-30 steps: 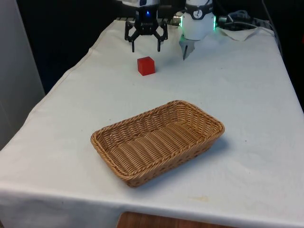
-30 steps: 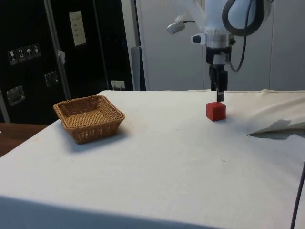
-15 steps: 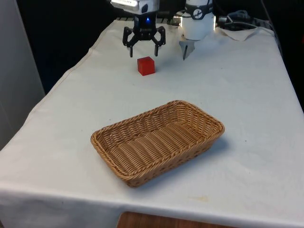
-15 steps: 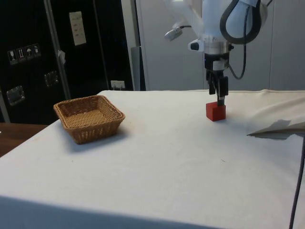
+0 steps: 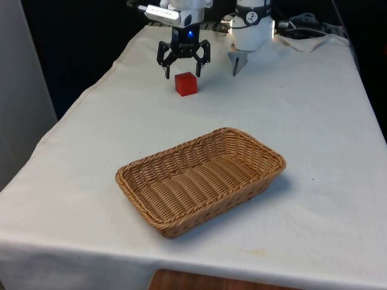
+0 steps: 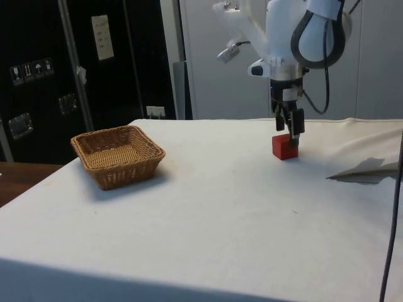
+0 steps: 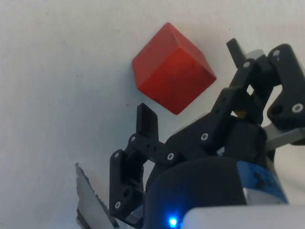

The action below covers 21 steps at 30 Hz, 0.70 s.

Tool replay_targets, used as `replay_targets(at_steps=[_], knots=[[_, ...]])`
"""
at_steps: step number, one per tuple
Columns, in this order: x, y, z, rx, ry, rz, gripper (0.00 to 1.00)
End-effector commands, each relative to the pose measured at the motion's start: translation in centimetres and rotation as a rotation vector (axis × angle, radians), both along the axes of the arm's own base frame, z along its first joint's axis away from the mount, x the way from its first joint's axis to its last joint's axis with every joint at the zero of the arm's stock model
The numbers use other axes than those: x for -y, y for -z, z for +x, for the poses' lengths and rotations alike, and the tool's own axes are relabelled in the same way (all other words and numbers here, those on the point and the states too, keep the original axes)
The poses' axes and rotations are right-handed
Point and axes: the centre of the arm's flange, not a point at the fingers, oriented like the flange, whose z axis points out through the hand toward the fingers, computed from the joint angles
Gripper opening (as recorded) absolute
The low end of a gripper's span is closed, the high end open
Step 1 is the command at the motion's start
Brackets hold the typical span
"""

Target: Pick up the cube and place it into the basket.

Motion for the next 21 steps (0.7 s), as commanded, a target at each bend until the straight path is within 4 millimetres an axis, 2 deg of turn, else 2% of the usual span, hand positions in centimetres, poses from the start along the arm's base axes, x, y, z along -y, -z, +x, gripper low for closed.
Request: replay_targets(at_steps=[1, 17, 21], knots=[[-0.4, 0.0, 0.2, 0.010, -0.013, 0.004, 1.00], [-0.4, 1.0, 0.9, 0.004, -0.037, -0.023, 1.00], [-0.4, 1.0, 1.0, 0.005, -0.039, -0.024, 0.57]])
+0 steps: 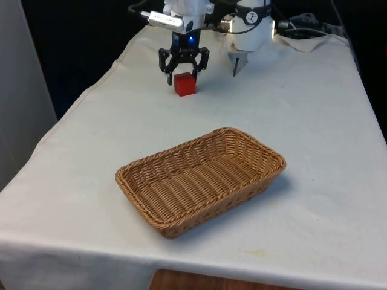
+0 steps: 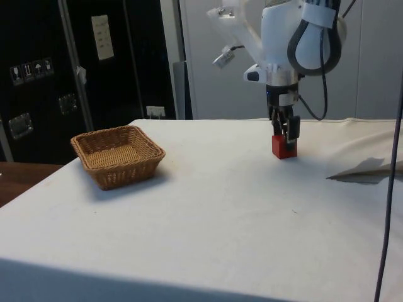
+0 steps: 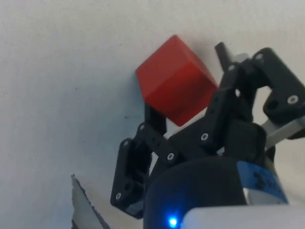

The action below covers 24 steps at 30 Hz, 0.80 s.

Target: Pick up the cube and place it into the basket.

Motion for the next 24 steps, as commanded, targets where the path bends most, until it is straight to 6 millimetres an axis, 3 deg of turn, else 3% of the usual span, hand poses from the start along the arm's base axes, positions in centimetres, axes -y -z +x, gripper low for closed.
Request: replay_targets(at_steps=[1, 2, 3, 4, 5, 14, 24], knots=[[-0.2, -0.1, 0.0, 0.011, -0.004, 0.003, 0.45], [0.0, 0.0, 0.0, 0.000, 0.000, 0.000, 0.34], [-0.2, -0.1, 0.0, 0.011, -0.004, 0.003, 0.34], [-0.2, -0.1, 0.0, 0.010, -0.004, 0.003, 0.23], [-0.2, -0.1, 0.0, 0.011, -0.005, 0.003, 0.03], [-0.2, -0.1, 0.0, 0.011, -0.005, 0.003, 0.03], [0.3, -2.8, 2.1, 0.024, 0.007, 0.005, 0.03]])
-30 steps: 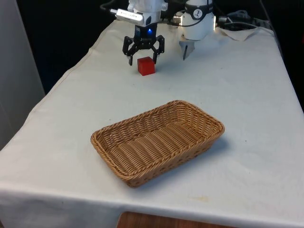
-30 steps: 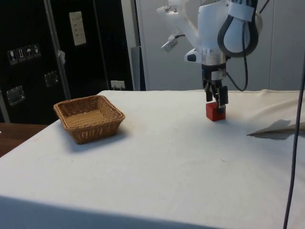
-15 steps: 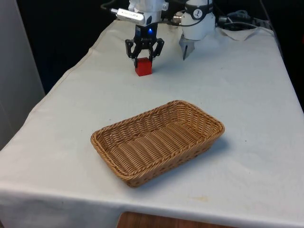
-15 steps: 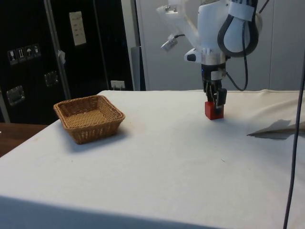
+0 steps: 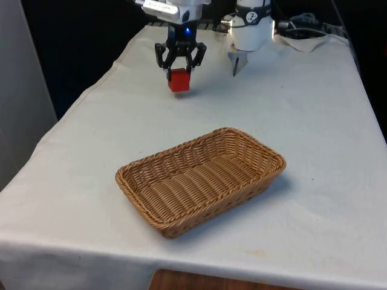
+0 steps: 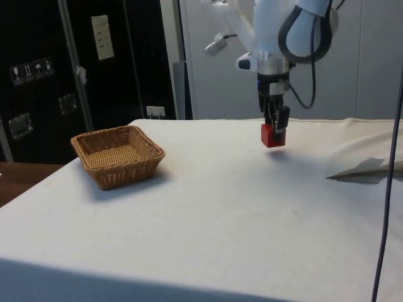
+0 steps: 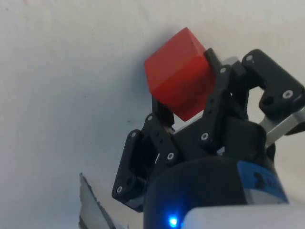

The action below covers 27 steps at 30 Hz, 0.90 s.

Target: Pick up the cube and place it into the basket.

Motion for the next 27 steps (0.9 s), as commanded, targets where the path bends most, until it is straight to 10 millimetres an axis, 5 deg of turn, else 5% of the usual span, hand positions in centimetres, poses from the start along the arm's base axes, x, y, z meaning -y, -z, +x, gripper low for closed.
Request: replay_targets(at_steps=[1, 27], knots=[[0.0, -0.5, 0.3, -0.005, 0.006, 0.003, 0.03], [-0.9, -6.8, 7.3, 0.022, 0.017, 0.012, 0.03]])
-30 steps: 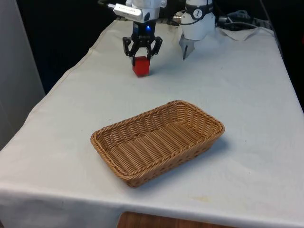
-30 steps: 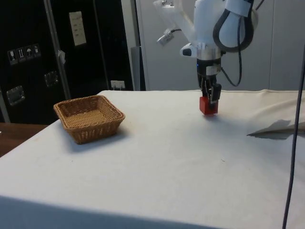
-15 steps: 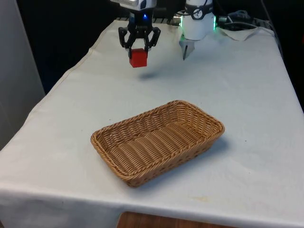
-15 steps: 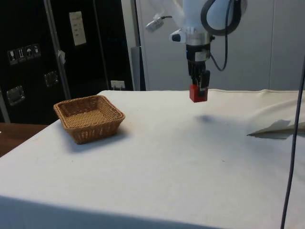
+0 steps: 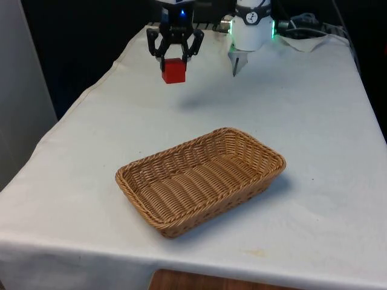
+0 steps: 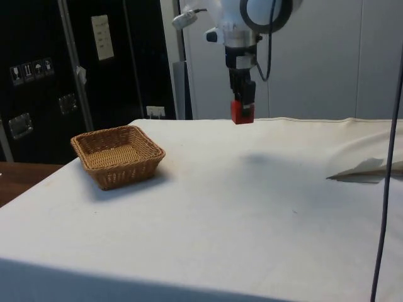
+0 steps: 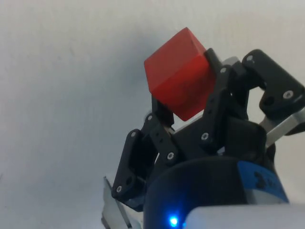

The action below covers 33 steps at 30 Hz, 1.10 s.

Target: Pick up the cube and place it into the basket.

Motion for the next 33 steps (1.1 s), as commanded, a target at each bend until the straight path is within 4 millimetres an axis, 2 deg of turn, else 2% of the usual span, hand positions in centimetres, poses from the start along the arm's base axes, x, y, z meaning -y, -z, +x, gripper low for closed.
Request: replay_targets(at_steps=[1, 3, 4, 11, 18, 21, 30, 31, 33], knots=[[-0.3, -0.4, 0.6, -0.001, -0.001, 0.009, 0.03], [-0.4, -0.9, 1.5, 0.002, 0.002, 0.009, 0.03], [-0.2, -0.6, 1.0, 0.006, 0.001, 0.000, 0.03], [-0.9, -2.3, 3.8, 0.014, 0.008, 0.010, 0.03], [-1.4, -3.3, 5.5, 0.025, 0.013, 0.012, 0.03], [-1.4, -3.6, 5.9, 0.032, 0.013, 0.007, 0.03], [-2.4, -4.8, 8.8, 0.041, 0.021, 0.021, 0.03], [-2.1, -4.7, 8.5, 0.043, 0.020, 0.013, 0.03], [-2.6, -5.0, 9.4, 0.045, 0.022, 0.022, 0.03]])
